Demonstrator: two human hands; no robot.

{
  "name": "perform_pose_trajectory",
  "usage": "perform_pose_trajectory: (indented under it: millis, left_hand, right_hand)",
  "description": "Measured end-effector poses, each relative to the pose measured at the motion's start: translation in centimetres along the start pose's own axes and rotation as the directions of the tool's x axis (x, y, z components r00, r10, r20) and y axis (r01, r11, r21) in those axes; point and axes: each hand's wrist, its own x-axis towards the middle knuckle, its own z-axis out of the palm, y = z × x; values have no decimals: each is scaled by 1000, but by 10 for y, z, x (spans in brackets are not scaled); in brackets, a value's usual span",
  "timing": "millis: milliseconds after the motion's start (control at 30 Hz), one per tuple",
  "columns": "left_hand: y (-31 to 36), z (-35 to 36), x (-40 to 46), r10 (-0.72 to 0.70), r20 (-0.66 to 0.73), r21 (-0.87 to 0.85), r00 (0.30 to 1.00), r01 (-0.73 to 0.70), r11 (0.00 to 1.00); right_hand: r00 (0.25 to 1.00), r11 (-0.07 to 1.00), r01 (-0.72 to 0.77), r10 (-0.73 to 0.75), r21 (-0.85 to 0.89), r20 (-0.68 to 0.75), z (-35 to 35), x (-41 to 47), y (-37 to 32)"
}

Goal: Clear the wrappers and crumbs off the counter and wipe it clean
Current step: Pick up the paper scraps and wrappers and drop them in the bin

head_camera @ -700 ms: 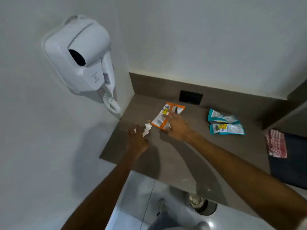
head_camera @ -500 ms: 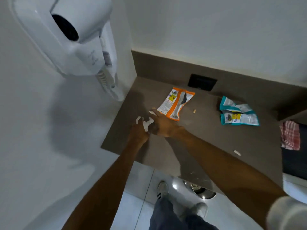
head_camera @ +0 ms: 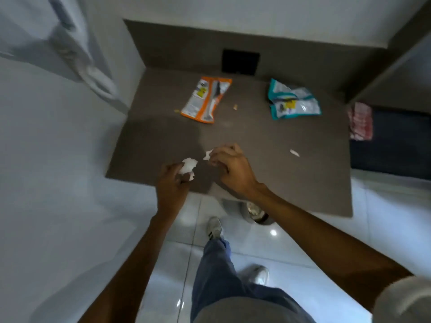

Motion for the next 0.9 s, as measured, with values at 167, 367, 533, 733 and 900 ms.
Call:
perform_pose_trajectory:
  millis: [167, 367, 533, 733, 900]
  left_hand:
    - [19, 53, -131, 91, 221, -144, 971, -60, 988]
    - [4, 192, -216, -342, 574, -51, 744, 449, 892]
    - [-52, 368, -186, -590, 658, -63, 467, 815, 576]
    - [-100, 534, -143, -515, 790, -14, 332, 850, 526]
    - [-66, 484, -162, -417, 770, 43, 483, 613, 789]
  right_hand:
    - [997, 1000, 7, -8, -19, -71, -23, -188, 43]
    - [818, 813, -560, 573, 161, -47, 37, -310, 142]
    - [307, 290, -835, 951, 467, -41, 134, -309, 278]
    - [225, 135, -844, 968, 519, 115, 221, -311, 420]
    - [161, 62, -869, 974, 492, 162, 178, -325, 378]
